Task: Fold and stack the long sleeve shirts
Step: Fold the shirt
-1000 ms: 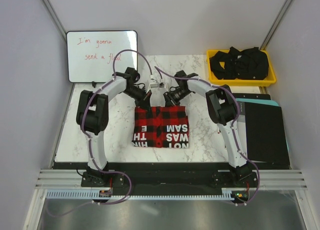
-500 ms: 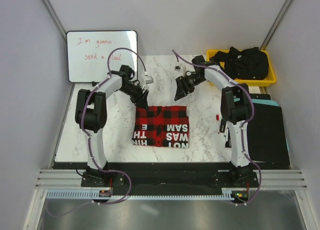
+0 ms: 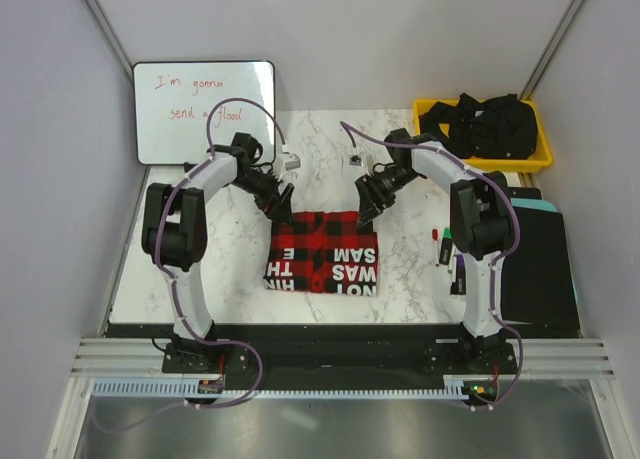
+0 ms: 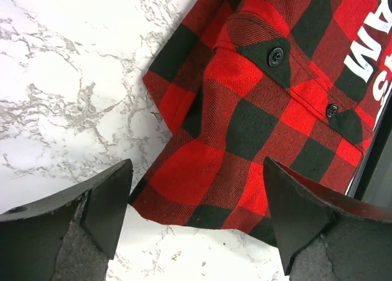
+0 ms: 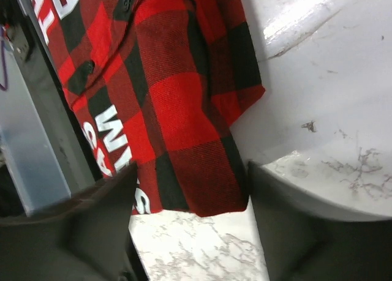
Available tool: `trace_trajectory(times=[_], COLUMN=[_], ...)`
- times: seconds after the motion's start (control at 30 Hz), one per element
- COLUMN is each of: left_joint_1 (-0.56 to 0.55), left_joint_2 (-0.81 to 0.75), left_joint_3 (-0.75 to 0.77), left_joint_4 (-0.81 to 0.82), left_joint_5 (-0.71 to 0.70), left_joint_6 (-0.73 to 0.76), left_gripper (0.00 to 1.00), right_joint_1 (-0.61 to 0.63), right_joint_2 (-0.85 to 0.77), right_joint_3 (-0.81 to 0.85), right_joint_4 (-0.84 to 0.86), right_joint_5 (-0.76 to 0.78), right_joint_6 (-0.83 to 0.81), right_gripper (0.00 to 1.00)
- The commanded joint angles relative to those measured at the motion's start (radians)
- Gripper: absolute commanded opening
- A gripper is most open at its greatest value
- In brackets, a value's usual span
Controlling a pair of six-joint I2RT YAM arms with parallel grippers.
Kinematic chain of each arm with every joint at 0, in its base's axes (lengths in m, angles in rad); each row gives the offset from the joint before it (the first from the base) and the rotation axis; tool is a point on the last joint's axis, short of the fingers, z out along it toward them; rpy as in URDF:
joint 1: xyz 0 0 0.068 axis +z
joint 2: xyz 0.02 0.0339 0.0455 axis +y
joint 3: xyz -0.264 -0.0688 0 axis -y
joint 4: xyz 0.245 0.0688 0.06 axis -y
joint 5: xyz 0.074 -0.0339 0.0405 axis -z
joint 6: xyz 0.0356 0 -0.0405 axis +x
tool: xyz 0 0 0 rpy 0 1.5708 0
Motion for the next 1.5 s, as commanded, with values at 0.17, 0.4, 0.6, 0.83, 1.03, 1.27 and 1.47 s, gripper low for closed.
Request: trace_trajectory(times=[0.17, 0.4, 0.6, 0.83, 1.03, 1.27, 1.47], left_joint_1=[0.02, 0.018, 0.018, 0.018, 0.029, 0.043, -0.102], left_joint_2=[-0.019, 0.007, 0.099, 0.197, 0.127, -0.201, -0.36], left_joint_3=[-0.003, 0.026, 0.066, 0.178, 0.193, -0.054, -0.398], left_joint_4=[0.01, -0.002, 0.045, 0.087, 0.079, 0.145, 0.461], left_joint_5=[0.08, 0.096, -0.014, -0.128, -0.038, 0.212, 0.288], left_joint_6=[-0.054, -0.088, -0.14, -0.247, -0.255, -0.44, -0.788], left_gripper=[0.37, 0.02, 0.02, 0.02, 0.35, 0.69, 0.69], right_joint_1=[-0.013, -0.024, -0.064, -0.033, -0.038, -0.067, -0.015], right_joint_2=[-0.066, -0.054, 0.084, 0.211, 0.14, -0.158, -0.246], right_joint_3=[0.077, -0.023, 0.037, 0.266, 0.26, 0.052, -0.158], right_joint_4=[-0.14, -0.123, 0.072, 0.153, 0.115, 0.162, 0.326], right_joint_5=[0.027, 0.134, 0.291, 0.383, 0.336, 0.204, 0.024], right_joint_6=[-0.073, -0.094, -0.012, 0.086, 0.117, 0.208, 0.409], right_gripper=[0.01, 0.0, 0.0, 0.0, 0.33, 0.77, 0.66])
